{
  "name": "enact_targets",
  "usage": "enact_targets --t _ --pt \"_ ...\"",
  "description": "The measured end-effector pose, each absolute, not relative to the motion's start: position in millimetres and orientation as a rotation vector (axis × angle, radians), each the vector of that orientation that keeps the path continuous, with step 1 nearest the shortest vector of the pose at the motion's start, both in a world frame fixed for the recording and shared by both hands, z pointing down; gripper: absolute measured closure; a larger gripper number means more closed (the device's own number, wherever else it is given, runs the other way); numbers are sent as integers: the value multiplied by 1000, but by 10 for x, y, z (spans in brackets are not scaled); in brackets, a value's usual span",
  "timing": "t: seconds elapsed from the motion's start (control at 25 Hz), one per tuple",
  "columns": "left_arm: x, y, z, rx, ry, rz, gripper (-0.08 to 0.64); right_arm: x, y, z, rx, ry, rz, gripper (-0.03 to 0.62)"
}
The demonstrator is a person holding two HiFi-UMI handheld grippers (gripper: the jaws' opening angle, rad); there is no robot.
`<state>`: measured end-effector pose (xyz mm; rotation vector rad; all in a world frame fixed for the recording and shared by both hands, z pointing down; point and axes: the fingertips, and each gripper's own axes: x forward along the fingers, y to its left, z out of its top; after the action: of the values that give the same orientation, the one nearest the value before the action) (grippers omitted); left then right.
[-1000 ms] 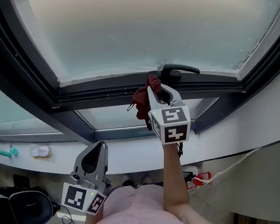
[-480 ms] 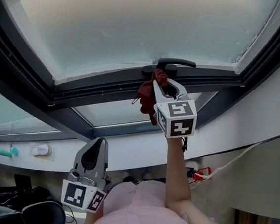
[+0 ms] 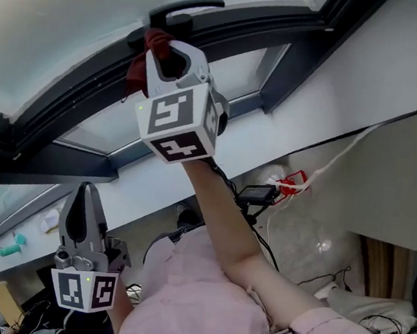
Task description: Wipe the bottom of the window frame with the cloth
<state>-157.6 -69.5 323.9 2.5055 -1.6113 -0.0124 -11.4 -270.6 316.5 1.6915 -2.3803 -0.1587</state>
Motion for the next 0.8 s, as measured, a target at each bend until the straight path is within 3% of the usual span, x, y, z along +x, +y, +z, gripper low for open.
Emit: enact_targets --t 0.8 --pt "-1817 -650 3330 2492 -1628 14 558 -81 -2637 3152 1787 -2355 -187 534"
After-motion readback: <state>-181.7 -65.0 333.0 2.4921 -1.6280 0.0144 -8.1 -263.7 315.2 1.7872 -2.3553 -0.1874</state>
